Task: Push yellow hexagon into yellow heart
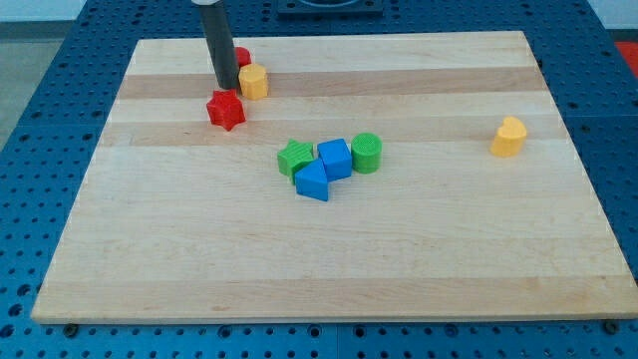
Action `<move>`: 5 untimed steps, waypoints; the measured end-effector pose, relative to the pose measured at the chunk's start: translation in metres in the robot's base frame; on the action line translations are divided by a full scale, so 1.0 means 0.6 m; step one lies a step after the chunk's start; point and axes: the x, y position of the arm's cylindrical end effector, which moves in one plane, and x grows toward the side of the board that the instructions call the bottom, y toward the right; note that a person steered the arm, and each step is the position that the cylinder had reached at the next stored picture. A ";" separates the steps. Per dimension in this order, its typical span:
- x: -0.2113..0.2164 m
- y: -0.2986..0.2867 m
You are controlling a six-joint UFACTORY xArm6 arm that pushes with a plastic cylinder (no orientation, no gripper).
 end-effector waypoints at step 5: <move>0.083 0.305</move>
